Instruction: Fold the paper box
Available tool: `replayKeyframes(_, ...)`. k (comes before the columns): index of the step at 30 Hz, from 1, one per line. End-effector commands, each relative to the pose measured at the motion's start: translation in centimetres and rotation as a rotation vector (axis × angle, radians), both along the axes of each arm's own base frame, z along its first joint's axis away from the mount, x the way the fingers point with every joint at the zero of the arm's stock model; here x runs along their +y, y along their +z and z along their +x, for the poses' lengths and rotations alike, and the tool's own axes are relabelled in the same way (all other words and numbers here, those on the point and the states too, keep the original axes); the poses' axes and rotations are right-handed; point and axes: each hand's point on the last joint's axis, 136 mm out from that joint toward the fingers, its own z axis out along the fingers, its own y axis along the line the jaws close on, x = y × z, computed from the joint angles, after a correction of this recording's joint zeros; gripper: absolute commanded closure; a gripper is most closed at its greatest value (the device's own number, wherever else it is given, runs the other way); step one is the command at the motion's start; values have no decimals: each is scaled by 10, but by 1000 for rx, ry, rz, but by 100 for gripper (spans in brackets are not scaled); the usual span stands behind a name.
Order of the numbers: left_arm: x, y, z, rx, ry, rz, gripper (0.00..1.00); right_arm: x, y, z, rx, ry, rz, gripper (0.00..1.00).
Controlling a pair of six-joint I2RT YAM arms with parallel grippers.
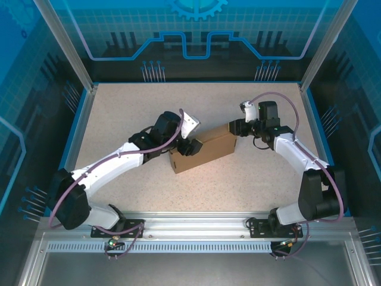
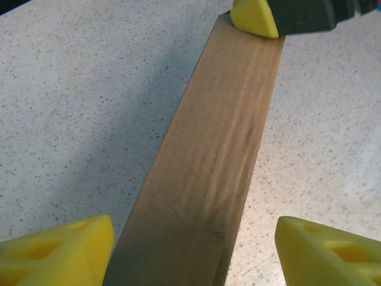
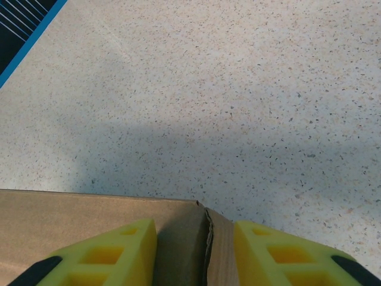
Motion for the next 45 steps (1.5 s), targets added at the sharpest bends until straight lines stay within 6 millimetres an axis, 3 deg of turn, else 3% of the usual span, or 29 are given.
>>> replayKeyframes(1, -3, -6, 11, -17, -56, 89, 17, -13, -53, -29, 214, -26, -61, 62)
replayKeyframes(8, -24, -25, 11, 96, -165, 94, 17, -13, -54, -29, 212, -26, -68, 62)
replayKeyframes(21, -19, -48, 4, 157, -174, 143, 50, -15, -43, -25, 194, -30, -76, 61)
replayKeyframes(26, -13, -50, 6, 133, -167, 174, 55, -17, -34, -25, 182, -24, -83, 59)
replayKeyframes(31, -13, -50, 7, 129, -155, 172, 54, -17, -35, -27, 197, -16, -78, 59)
replayKeyframes(34, -14, -44, 10, 123, -134, 151, 49, -18, -44, -31, 214, -22, -81, 60)
replayKeyframes(45, -11, 4, 13, 41, -37, 17, 24, -20, -51, -36, 228, -33, -80, 66)
